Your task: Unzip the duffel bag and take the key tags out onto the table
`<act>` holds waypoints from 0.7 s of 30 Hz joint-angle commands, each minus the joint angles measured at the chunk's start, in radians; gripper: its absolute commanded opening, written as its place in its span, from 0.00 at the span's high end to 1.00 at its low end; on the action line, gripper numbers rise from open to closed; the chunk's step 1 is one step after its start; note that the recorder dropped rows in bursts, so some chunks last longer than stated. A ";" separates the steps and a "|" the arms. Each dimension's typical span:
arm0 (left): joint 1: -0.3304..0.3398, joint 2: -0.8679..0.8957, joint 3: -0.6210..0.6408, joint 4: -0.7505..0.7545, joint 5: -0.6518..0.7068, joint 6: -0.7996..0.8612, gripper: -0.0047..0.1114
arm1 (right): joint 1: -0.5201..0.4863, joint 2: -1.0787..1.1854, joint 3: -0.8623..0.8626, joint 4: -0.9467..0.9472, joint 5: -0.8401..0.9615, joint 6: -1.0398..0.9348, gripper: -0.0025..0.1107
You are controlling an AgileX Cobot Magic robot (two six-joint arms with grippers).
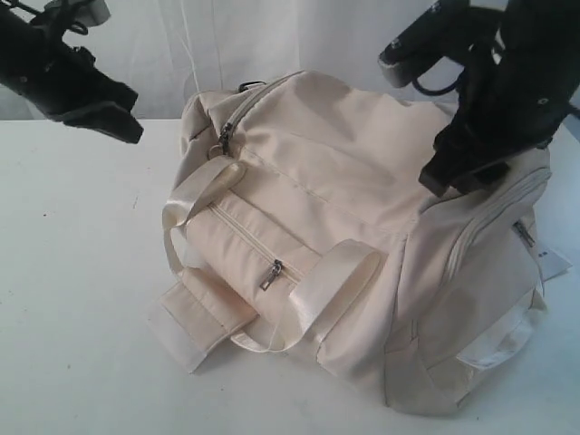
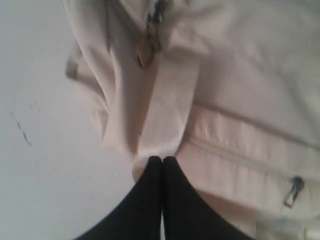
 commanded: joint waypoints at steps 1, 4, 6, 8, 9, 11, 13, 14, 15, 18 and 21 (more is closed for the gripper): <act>-0.003 0.148 -0.081 -0.206 -0.064 0.246 0.81 | -0.011 -0.075 -0.005 0.015 -0.057 0.035 0.51; -0.021 0.208 -0.081 -0.226 -0.159 0.336 0.51 | -0.011 -0.082 -0.005 0.056 -0.078 0.035 0.51; -0.023 0.244 -0.081 -0.226 -0.204 0.336 0.43 | -0.011 -0.082 -0.005 0.079 -0.086 0.035 0.51; -0.023 0.269 -0.081 -0.226 -0.214 0.336 0.44 | -0.011 -0.082 -0.005 0.081 -0.094 0.035 0.51; -0.023 0.276 -0.081 -0.229 -0.219 0.336 0.45 | -0.011 -0.082 -0.005 0.081 -0.099 0.035 0.51; -0.025 0.295 -0.081 -0.251 -0.226 0.336 0.47 | -0.011 -0.082 -0.003 0.081 -0.104 0.035 0.51; -0.027 0.309 -0.081 -0.258 -0.239 0.346 0.49 | -0.011 -0.082 0.001 0.081 -0.104 0.035 0.51; -0.029 0.317 -0.081 -0.258 -0.250 0.346 0.50 | -0.011 -0.082 0.001 0.084 -0.104 0.035 0.51; -0.029 0.325 -0.081 -0.258 -0.253 0.346 0.52 | -0.011 -0.082 0.001 0.087 -0.104 0.035 0.51; -0.029 0.337 -0.081 -0.251 -0.252 0.346 0.65 | -0.011 -0.082 0.001 0.090 -0.104 0.035 0.51; -0.029 0.335 -0.081 -0.199 -0.210 0.301 0.89 | -0.011 -0.082 0.001 0.092 -0.104 0.035 0.51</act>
